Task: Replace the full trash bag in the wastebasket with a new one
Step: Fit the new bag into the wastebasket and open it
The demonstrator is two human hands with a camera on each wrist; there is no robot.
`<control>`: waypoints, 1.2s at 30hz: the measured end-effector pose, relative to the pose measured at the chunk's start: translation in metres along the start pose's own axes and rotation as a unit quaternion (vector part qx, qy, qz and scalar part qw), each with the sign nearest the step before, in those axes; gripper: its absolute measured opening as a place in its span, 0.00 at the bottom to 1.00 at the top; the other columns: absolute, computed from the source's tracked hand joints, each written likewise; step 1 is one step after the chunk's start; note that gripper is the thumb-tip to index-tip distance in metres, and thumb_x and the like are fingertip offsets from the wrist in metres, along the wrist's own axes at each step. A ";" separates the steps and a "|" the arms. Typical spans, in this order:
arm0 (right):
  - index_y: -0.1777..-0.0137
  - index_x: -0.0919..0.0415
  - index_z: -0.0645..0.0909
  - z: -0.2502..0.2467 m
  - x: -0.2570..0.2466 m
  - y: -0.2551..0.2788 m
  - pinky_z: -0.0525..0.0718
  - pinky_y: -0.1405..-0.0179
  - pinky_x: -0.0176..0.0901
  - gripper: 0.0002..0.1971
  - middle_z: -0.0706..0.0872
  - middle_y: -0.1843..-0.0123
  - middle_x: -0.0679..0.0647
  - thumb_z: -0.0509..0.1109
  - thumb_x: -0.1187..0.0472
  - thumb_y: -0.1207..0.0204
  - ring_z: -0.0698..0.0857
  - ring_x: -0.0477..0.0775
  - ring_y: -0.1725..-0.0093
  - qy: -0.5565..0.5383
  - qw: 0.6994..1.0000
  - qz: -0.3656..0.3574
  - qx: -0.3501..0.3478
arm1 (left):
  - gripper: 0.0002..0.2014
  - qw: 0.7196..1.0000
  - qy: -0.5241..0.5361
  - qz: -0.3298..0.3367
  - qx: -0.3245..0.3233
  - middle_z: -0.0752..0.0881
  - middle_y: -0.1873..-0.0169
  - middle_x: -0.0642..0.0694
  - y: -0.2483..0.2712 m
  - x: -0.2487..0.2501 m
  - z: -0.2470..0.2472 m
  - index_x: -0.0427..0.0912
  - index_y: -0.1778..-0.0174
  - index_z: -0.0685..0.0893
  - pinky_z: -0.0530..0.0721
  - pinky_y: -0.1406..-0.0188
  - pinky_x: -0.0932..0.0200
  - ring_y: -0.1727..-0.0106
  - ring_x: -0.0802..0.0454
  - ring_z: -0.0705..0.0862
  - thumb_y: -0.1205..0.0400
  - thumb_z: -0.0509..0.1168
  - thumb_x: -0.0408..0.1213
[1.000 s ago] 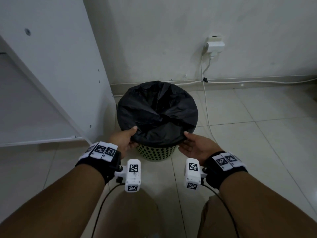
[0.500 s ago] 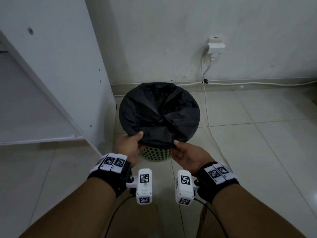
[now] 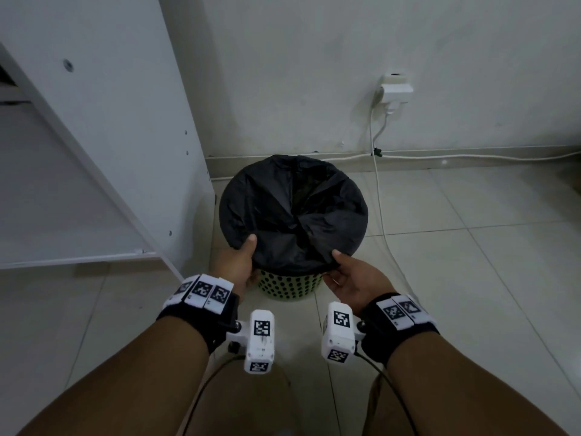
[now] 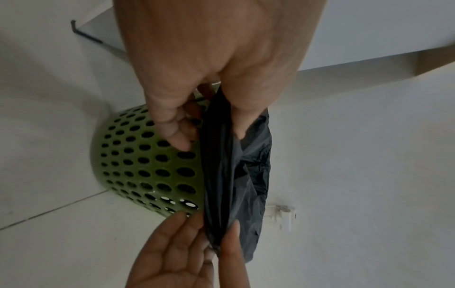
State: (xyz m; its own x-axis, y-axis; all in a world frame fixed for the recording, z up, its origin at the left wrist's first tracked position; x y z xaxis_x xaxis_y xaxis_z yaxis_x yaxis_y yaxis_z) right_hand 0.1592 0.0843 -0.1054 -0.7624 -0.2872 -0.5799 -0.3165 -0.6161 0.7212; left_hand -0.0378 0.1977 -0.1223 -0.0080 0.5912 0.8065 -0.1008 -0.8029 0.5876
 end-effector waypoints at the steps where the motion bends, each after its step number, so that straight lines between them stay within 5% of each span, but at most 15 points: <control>1: 0.51 0.60 0.82 0.001 0.004 0.000 0.82 0.61 0.46 0.01 0.91 0.62 0.54 0.70 0.66 0.19 0.86 0.52 0.64 -0.003 1.000 0.003 -0.004 | 0.16 0.999 0.029 -0.023 -0.028 0.90 0.48 0.45 0.005 -0.006 0.006 0.47 0.41 0.85 0.87 0.46 0.46 0.48 0.44 0.87 0.18 0.71 0.52; 5: 0.47 0.59 0.82 0.006 0.018 0.005 0.85 0.54 0.46 0.05 0.90 0.54 0.56 0.70 0.67 0.19 0.87 0.53 0.62 0.003 0.999 0.010 -0.037 | 0.12 0.990 0.126 -0.043 -0.047 0.89 0.42 0.41 0.018 -0.019 0.023 0.44 0.37 0.84 0.87 0.58 0.51 0.48 0.44 0.88 0.16 0.70 0.36; 9: 0.46 0.62 0.82 0.005 0.015 0.009 0.84 0.44 0.52 0.04 0.90 0.52 0.61 0.69 0.65 0.19 0.87 0.58 0.55 0.032 0.998 0.008 -0.059 | 0.05 0.995 0.089 -0.004 -0.039 0.88 0.46 0.40 0.014 -0.010 0.017 0.44 0.45 0.83 0.89 0.66 0.53 0.50 0.44 0.88 0.13 0.64 0.32; 12: 0.47 0.64 0.82 -0.004 0.001 0.007 0.82 0.38 0.55 0.05 0.88 0.49 0.62 0.69 0.62 0.18 0.86 0.59 0.50 0.020 0.999 -0.007 -0.037 | 0.05 0.999 0.034 0.011 -0.013 0.88 0.44 0.35 0.005 0.000 0.002 0.43 0.52 0.84 0.90 0.51 0.42 0.50 0.39 0.88 0.13 0.63 0.32; 16: 0.50 0.61 0.82 -0.010 -0.009 0.001 0.81 0.44 0.52 0.03 0.87 0.51 0.58 0.70 0.63 0.19 0.86 0.56 0.51 0.023 1.000 0.008 -0.018 | 0.13 0.999 0.022 -0.020 -0.035 0.87 0.39 0.36 -0.002 0.007 -0.004 0.38 0.32 0.81 0.90 0.56 0.45 0.43 0.38 0.87 0.13 0.64 0.34; 20: 0.52 0.59 0.81 -0.001 -0.004 0.001 0.79 0.49 0.47 0.03 0.87 0.53 0.54 0.68 0.66 0.18 0.85 0.52 0.55 0.010 1.000 0.020 -0.018 | 0.11 0.997 0.072 -0.021 -0.023 0.89 0.46 0.41 0.005 0.005 0.000 0.42 0.37 0.82 0.91 0.69 0.53 0.49 0.43 0.88 0.14 0.67 0.38; 25: 0.48 0.57 0.82 0.001 0.016 0.000 0.79 0.56 0.45 0.05 0.89 0.53 0.53 0.71 0.66 0.21 0.85 0.51 0.58 0.023 0.999 0.029 -0.017 | 0.10 0.990 0.124 -0.059 -0.029 0.91 0.47 0.42 0.013 -0.021 0.017 0.42 0.42 0.86 0.91 0.62 0.50 0.46 0.42 0.89 0.19 0.72 0.33; 31: 0.42 0.59 0.84 -0.002 0.021 0.010 0.82 0.53 0.48 0.10 0.91 0.49 0.58 0.74 0.60 0.22 0.89 0.57 0.51 0.072 0.997 0.010 -0.030 | 0.04 0.999 0.032 0.012 0.030 0.90 0.58 0.39 0.011 -0.012 0.006 0.40 0.56 0.86 0.91 0.51 0.38 0.54 0.36 0.90 0.19 0.66 0.30; 36: 0.41 0.63 0.83 -0.019 0.005 0.002 0.84 0.53 0.50 0.14 0.86 0.47 0.59 0.75 0.57 0.23 0.86 0.58 0.50 0.011 1.000 -0.001 0.011 | 0.04 0.998 -0.014 0.032 0.043 0.90 0.57 0.34 0.008 -0.001 -0.007 0.42 0.62 0.85 0.90 0.49 0.32 0.55 0.35 0.90 0.22 0.68 0.34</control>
State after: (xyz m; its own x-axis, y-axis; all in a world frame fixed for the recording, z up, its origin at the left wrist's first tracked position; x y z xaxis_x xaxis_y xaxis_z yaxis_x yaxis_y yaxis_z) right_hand 0.1652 0.0676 -0.1139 -0.7491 -0.3020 -0.5896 -0.3312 -0.6002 0.7281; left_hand -0.0456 0.1915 -0.1191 0.0155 0.5378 0.8429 -0.0153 -0.8428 0.5380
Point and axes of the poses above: each hand's wrist, its own y-axis away from the middle knuckle, its own z-axis out of the palm, x = y × z, the point moved 4 cm from there along -y, towards the middle knuckle
